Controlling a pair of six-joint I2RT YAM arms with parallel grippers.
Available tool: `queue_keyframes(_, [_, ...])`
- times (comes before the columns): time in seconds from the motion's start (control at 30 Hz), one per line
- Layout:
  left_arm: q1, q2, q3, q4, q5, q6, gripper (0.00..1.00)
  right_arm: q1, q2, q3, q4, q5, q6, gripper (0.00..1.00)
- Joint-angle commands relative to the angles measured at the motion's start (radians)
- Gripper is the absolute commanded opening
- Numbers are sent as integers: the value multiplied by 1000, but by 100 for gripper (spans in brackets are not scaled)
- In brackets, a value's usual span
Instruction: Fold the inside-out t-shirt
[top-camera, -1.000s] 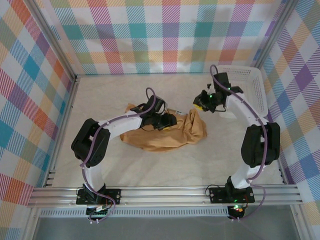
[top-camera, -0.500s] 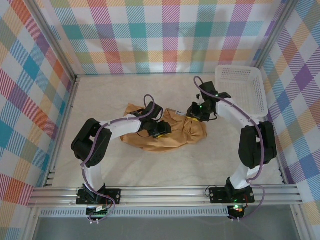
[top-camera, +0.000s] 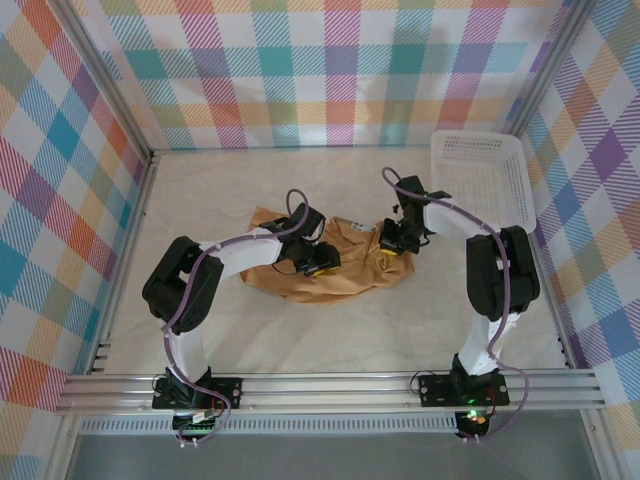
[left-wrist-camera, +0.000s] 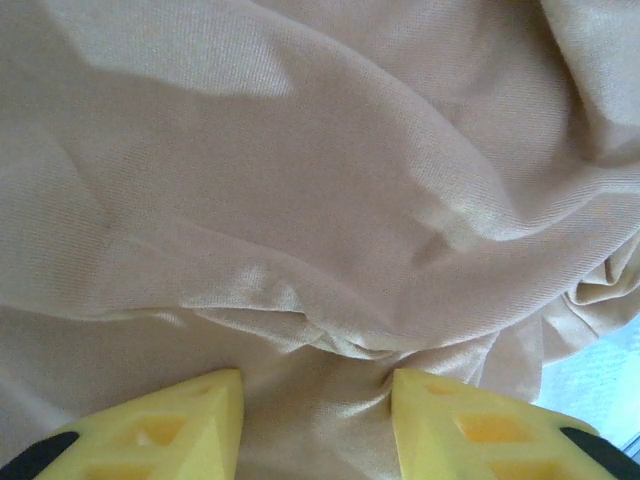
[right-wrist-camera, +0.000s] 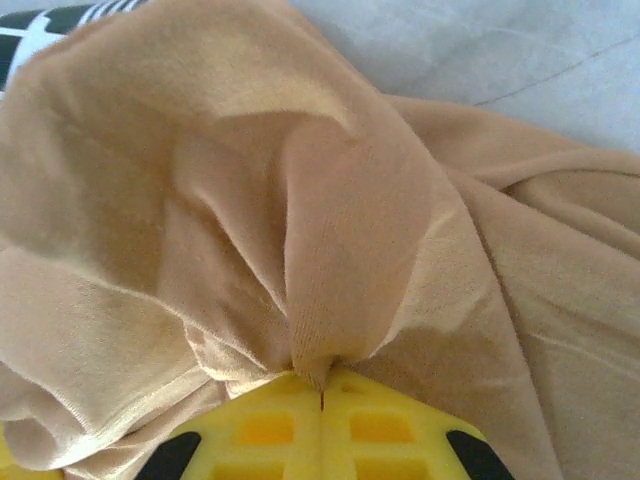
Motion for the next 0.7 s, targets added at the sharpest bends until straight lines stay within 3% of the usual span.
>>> queue_keyframes(0.0, [13, 2, 27, -33, -2, 9, 42, -19, -89, -7, 9, -43, -3, 0])
queue_keyframes(0.2, [21, 16, 28, -21, 10, 9, 40, -110, -315, -209, 312, -305, 91, 0])
queue_keyframes(0.4, [21, 19, 24, -7, 19, 5, 39, -170, -313, -345, 519, -475, 152, 0])
queue_keyframes(0.47, [23, 19, 21, -2, 18, 5, 39, -183, -295, -383, 559, -485, 161, 4])
queue_keyframes(0.6, [25, 19, 18, 0, 21, 6, 38, -200, -299, -404, 475, -359, 127, 8])
queue_keyframes(0.67, [27, 22, 15, 3, 23, 5, 38, -214, -313, -407, 455, -336, 107, 20])
